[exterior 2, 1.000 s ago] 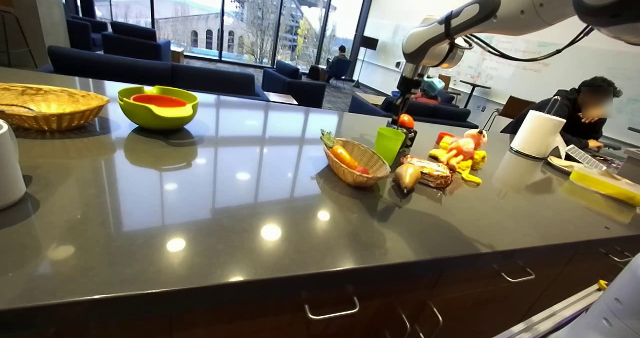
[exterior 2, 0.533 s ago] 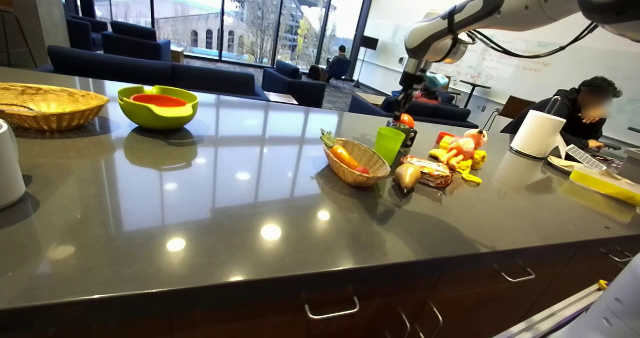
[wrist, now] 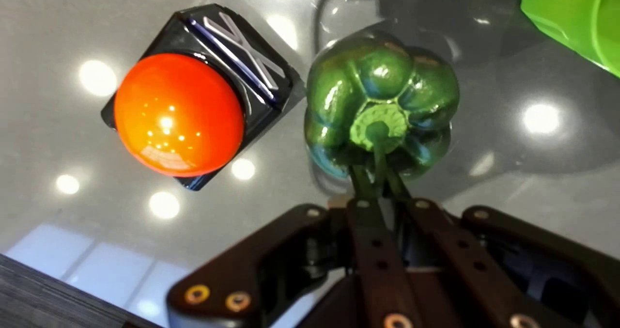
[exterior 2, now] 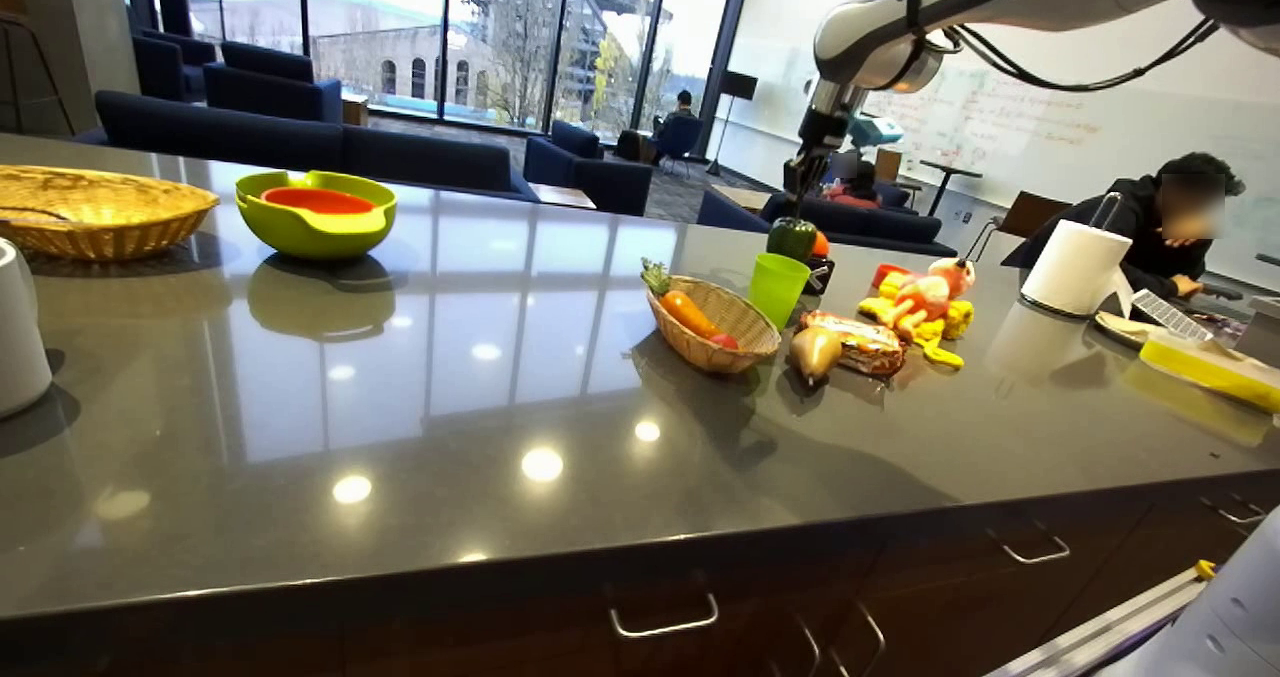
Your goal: Put the green bell pepper in the basket on the right.
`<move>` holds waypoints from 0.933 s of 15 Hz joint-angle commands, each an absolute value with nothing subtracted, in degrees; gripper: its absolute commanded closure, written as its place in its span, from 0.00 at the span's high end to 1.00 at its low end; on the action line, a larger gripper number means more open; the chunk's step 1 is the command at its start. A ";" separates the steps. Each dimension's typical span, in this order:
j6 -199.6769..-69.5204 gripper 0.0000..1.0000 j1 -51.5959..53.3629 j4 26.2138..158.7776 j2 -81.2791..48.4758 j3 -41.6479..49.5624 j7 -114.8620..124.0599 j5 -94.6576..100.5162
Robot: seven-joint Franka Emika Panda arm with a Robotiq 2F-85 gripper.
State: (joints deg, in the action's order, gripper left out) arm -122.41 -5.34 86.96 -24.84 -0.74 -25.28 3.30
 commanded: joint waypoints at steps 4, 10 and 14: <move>-118.95 0.02 -2.51 84.38 -21.98 0.13 -14.40 5.18; -115.65 0.02 -0.15 79.44 -23.05 -0.25 -6.43 4.37; -112.46 0.02 1.35 77.36 -23.23 -0.62 -2.35 3.76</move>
State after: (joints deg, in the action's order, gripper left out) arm -115.82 0.24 79.80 -22.95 -0.68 -5.46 3.74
